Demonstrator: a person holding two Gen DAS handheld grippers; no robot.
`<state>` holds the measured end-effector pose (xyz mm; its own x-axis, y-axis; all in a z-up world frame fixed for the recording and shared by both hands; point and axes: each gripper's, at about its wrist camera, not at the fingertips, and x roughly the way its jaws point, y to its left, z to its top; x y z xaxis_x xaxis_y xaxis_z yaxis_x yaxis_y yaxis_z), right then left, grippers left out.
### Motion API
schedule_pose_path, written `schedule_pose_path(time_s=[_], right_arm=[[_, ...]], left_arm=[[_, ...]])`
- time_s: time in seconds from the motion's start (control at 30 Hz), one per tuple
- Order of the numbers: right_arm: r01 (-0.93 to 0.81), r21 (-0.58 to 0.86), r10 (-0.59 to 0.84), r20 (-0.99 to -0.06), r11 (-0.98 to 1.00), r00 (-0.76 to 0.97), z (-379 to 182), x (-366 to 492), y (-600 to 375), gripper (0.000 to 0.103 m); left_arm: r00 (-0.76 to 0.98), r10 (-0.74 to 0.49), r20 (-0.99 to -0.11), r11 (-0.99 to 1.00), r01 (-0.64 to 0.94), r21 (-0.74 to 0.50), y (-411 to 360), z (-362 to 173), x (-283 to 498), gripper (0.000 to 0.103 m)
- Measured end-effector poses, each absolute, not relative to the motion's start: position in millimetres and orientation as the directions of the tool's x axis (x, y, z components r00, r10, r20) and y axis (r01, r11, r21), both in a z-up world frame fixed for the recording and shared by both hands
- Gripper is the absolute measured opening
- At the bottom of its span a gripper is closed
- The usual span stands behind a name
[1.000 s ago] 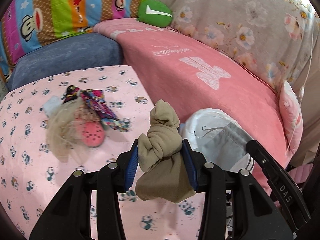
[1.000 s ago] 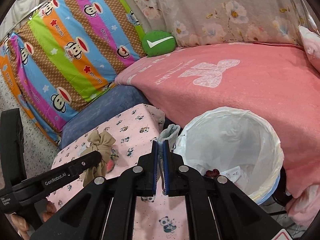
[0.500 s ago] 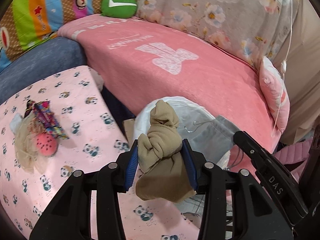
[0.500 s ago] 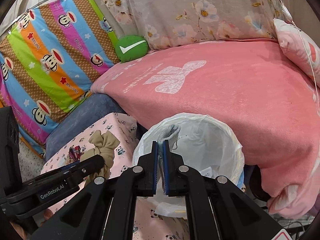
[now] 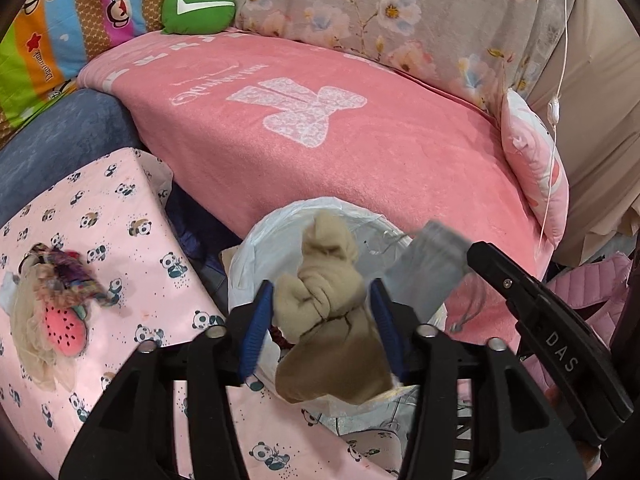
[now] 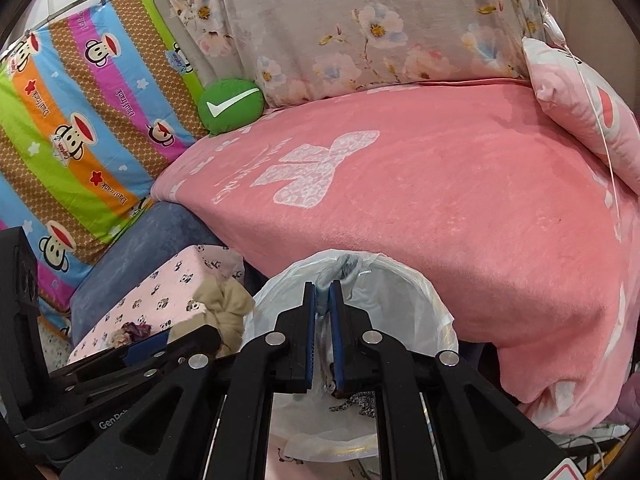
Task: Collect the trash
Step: 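Carry the pouch and beige cloth over the white bin, then open both grippers to drop the pouch and cloth into the bin, then move both grippers back from the bin to the table pile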
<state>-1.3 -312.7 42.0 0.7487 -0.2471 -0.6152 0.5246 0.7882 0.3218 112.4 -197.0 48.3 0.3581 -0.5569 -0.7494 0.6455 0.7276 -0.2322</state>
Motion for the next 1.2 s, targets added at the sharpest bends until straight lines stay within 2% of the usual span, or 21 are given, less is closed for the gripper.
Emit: schedule_pose_path(time_s=[0.03, 0.07, 0.2, 0.33, 0.47, 0.63, 0.77, 0.9, 1.13, 1.2], right_arm=[[0.526, 0.322, -0.248, -0.616, 0.787, 0.748, 43, 0, -314, 0.011], [0.528, 0.320, -0.249, -0.619, 0.787, 0.745, 43, 1, -315, 0.012], [0.527, 0.318, -0.245, -0.624, 0.788, 0.742, 46, 5, -314, 0.018], [0.519, 0.311, -0.242, -0.622, 0.796, 0.745, 50, 7, -306, 0.033], [0.505, 0.302, -0.233, -0.624, 0.808, 0.746, 53, 10, -291, 0.040], [0.479, 0.290, -0.213, -0.629, 0.829, 0.748, 54, 17, -269, 0.041], [0.457, 0.289, -0.194, -0.627, 0.841, 0.755, 56, 25, -251, 0.048], [0.423, 0.283, -0.167, -0.628, 0.861, 0.760, 58, 37, -229, 0.048], [0.352, 0.263, -0.114, -0.635, 0.898, 0.764, 59, 61, -184, 0.049], [0.333, 0.257, -0.099, -0.639, 0.907, 0.763, 59, 68, -172, 0.053]], left_arm=[[0.370, -0.556, -0.744, 0.733, 0.640, -0.230, -196, 50, 113, 0.067], [0.379, -0.556, -0.739, 0.737, 0.636, -0.228, -195, 52, 114, 0.068], [0.389, -0.549, -0.740, 0.748, 0.624, -0.227, -190, 57, 121, 0.071], [0.396, -0.542, -0.741, 0.759, 0.610, -0.229, -179, 57, 123, 0.072], [0.401, -0.533, -0.745, 0.770, 0.596, -0.230, -166, 56, 124, 0.072], [0.415, -0.521, -0.746, 0.786, 0.574, -0.230, -142, 57, 127, 0.076], [0.442, -0.504, -0.742, 0.805, 0.552, -0.218, -118, 59, 131, 0.079], [0.470, -0.478, -0.742, 0.833, 0.510, -0.214, -88, 59, 139, 0.083], [0.511, -0.420, -0.750, 0.883, 0.420, -0.209, -30, 53, 158, 0.085], [0.522, -0.398, -0.755, 0.898, 0.390, -0.204, -12, 49, 163, 0.085]])
